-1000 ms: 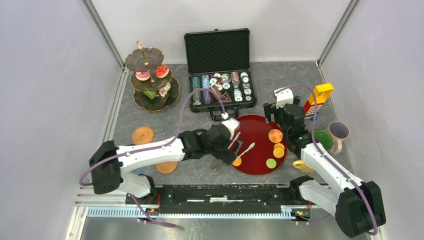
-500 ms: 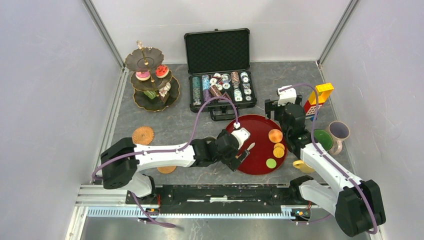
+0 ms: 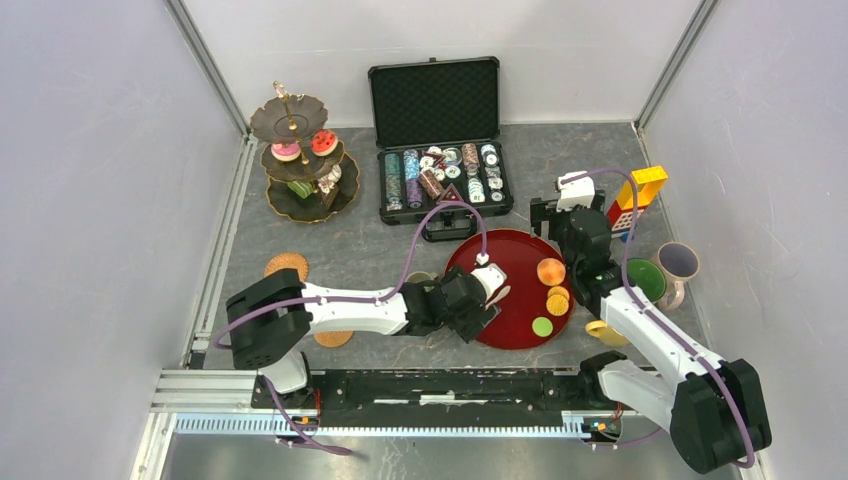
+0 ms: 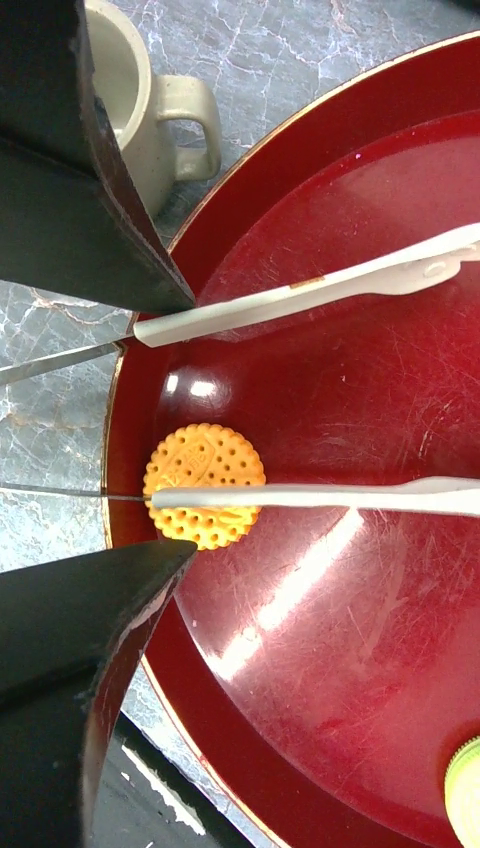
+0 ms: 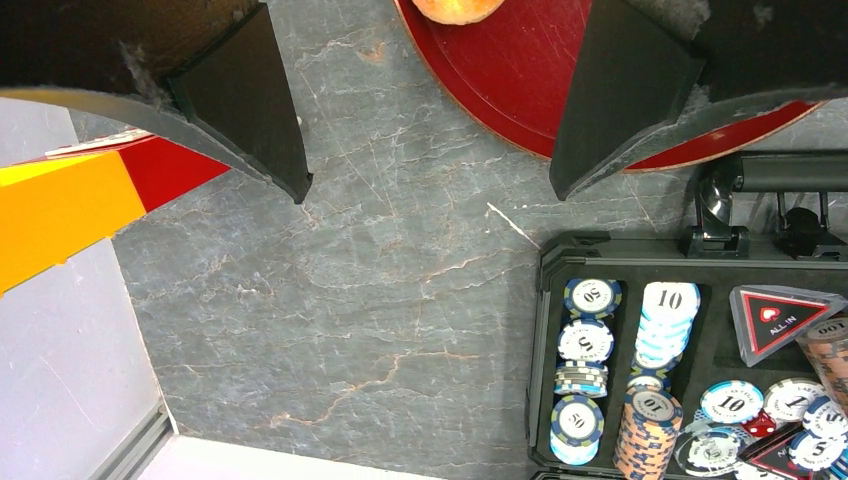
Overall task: Serve the afternoon tea
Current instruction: Pick up the clamp from the tray.
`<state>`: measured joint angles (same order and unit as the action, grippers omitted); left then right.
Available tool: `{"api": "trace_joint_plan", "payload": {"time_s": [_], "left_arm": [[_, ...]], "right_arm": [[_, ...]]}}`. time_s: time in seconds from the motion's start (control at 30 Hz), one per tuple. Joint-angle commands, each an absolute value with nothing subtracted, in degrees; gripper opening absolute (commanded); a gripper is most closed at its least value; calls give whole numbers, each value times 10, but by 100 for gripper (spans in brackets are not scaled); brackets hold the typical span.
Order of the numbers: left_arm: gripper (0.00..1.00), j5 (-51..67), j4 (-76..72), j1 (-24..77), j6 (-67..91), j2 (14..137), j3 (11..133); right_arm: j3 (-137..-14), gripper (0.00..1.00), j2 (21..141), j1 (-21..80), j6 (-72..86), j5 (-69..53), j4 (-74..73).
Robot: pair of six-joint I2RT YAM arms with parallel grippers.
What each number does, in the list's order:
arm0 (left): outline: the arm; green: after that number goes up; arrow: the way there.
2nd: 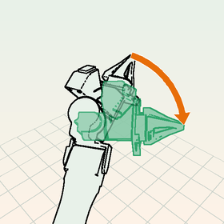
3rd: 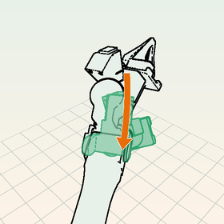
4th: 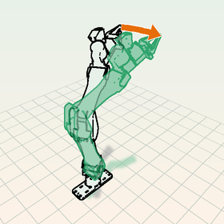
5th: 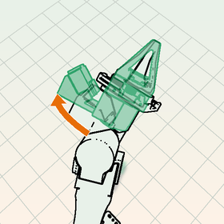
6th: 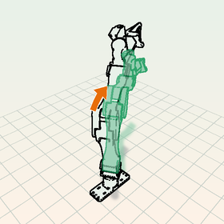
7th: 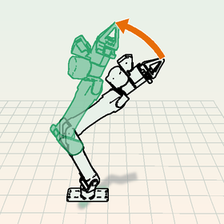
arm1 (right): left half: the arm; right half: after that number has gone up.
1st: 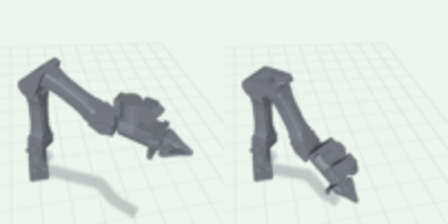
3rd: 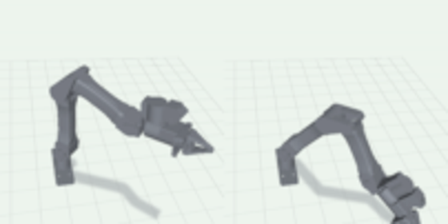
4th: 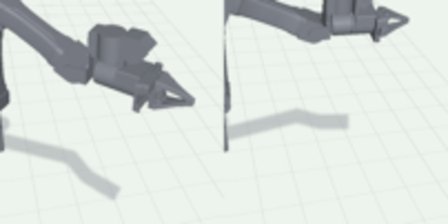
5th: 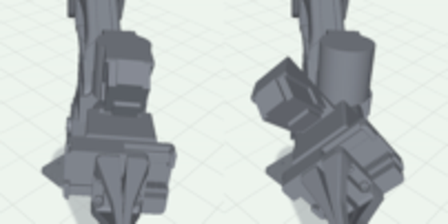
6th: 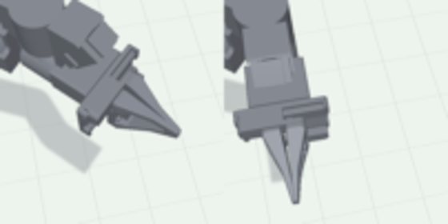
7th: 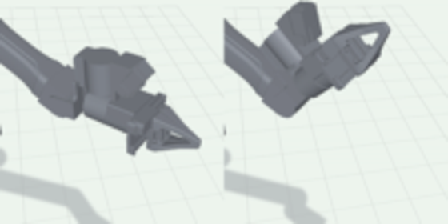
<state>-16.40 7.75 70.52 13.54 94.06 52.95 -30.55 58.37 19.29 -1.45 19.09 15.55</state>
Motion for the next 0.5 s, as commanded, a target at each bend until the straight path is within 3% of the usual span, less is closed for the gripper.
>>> {"api": "trace_joint_plan", "payload": {"time_s": [0.0,0.17,0.3,0.47], "left_arm": [[85,-175,52,708,101,950,533],[81,-180,57,708,113,950,528],[91,-180,58,708,120,952,522],[89,-183,57,708,120,954,516]], "right_arm": [[-301,98,578,193,-6,193,180],[-299,98,579,193,-4,186,186],[-300,98,582,193,-3,183,186],[-300,98,582,193,-2,179,187]]}}
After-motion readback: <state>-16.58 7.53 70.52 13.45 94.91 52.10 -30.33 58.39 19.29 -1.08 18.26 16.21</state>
